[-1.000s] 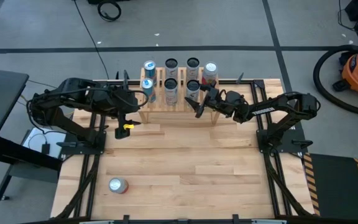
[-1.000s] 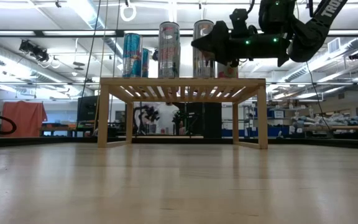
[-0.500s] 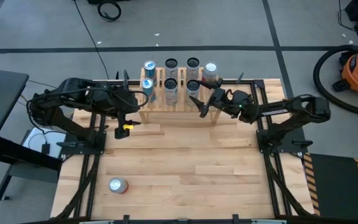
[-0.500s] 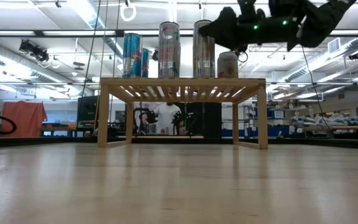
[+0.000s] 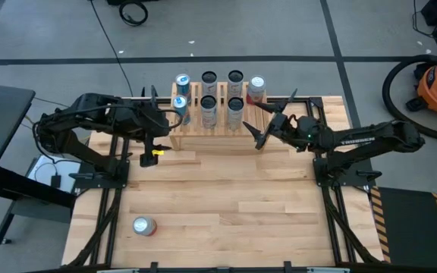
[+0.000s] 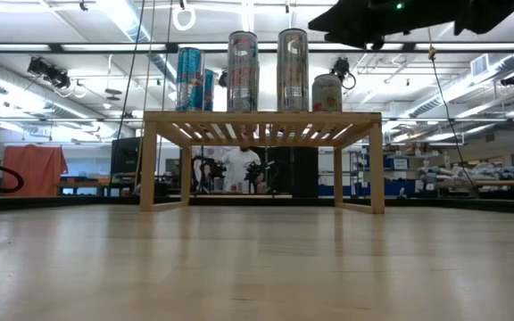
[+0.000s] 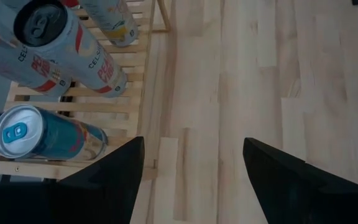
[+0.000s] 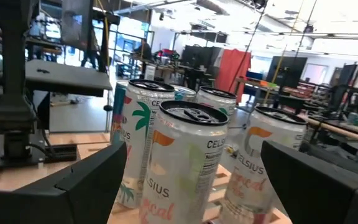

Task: Place canned beverage on shelf
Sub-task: Put the pink white soda can on the shelf aligned with the other pink white soda can

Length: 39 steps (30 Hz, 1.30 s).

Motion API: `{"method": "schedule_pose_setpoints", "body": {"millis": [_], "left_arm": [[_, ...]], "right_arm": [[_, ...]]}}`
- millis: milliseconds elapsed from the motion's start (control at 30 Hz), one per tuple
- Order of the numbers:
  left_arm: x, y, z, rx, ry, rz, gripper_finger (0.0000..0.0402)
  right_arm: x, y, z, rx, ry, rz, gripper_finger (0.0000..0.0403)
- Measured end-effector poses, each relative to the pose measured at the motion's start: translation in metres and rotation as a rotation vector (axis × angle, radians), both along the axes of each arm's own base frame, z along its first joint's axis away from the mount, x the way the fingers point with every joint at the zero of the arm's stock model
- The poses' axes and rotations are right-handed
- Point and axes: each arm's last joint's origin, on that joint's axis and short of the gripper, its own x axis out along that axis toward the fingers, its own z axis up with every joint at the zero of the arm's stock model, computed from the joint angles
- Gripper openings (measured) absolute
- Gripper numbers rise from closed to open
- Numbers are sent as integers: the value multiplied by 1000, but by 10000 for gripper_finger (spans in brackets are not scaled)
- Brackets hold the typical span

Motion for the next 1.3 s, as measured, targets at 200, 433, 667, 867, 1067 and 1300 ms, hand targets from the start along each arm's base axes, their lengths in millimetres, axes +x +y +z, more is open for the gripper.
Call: {"method": "schedule_pose_setpoints", "body": {"millis": [200, 433, 667, 867, 1067, 1300], "left_arm": [[3, 1, 0, 4, -3, -2, 275], [1, 1, -3, -10, 43, -28, 275], [10, 0, -15, -37, 152, -41, 275], [18, -5, -20, -170, 167, 15, 275], [15, -20, -19, -291, 173, 4, 275], [10, -51, -29, -367, 220, 74, 275]], "right_arm": [[-8, 5, 8, -10, -23, -1, 383], [-14, 6, 12, -35, -16, -18, 383], [-15, 4, 11, -21, 0, -132, 383], [-15, 7, 10, -18, 3, -115, 383], [-15, 14, 10, -18, 8, -82, 383], [-14, 23, 10, -18, 7, -40, 383]]}}
